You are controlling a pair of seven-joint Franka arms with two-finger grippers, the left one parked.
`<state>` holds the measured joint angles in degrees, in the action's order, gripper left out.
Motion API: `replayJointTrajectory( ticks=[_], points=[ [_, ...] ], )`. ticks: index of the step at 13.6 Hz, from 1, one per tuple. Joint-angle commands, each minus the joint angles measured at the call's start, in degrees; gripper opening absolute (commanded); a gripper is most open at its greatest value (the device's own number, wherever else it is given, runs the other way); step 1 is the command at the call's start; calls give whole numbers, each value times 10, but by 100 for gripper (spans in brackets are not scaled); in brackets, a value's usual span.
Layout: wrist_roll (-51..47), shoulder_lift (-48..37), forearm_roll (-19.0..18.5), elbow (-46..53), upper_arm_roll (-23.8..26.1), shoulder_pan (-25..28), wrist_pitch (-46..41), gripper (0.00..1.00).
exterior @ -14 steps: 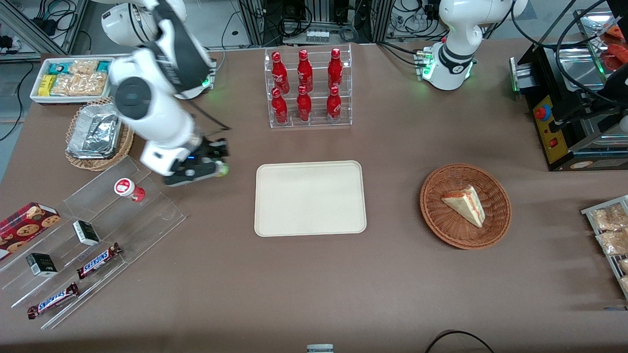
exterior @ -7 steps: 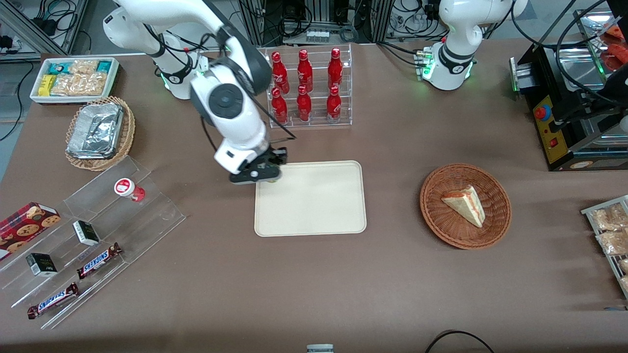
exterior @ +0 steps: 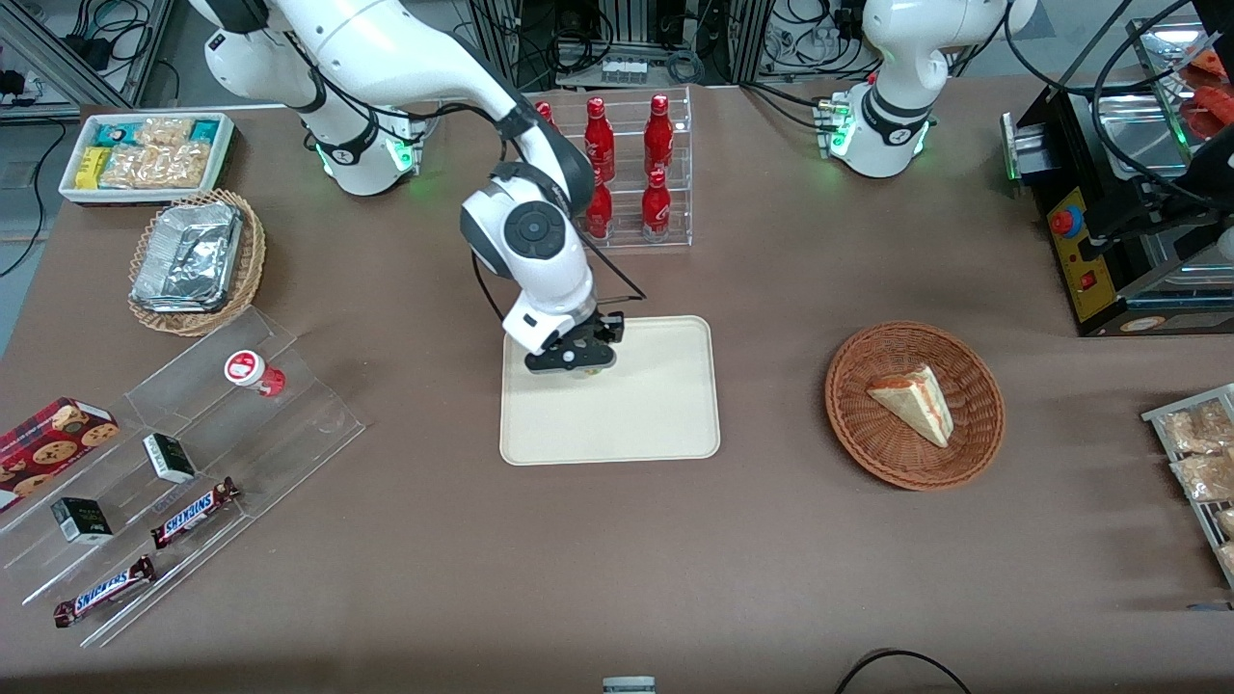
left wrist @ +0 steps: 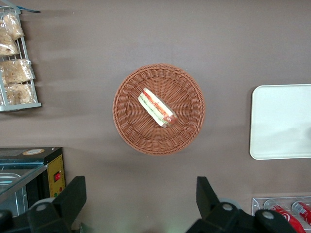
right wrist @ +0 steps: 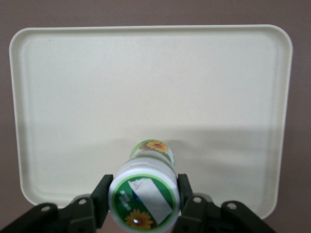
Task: Place green gum on tray
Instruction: 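Lower the jar onto the tray and open the right gripper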
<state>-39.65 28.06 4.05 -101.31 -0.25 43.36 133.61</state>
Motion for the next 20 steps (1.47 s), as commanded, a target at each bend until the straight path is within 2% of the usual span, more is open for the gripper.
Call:
replayJointTrajectory(
  ticks=[1,5,13,14,15,17,18,20],
  points=[
    [-10,41,4,47,-7,15,-2,0],
    [-11,70,3,74,-9,36,-1,0],
    [-11,92,8,74,-8,37,9,0],
    [-11,94,8,74,-8,37,9,4],
    [-11,95,8,74,-8,37,9,21],
    [-10,96,8,74,-8,36,9,82],
    [-10,96,8,74,-8,35,8,100],
    [-8,91,8,74,-8,32,7,100]
  ],
)
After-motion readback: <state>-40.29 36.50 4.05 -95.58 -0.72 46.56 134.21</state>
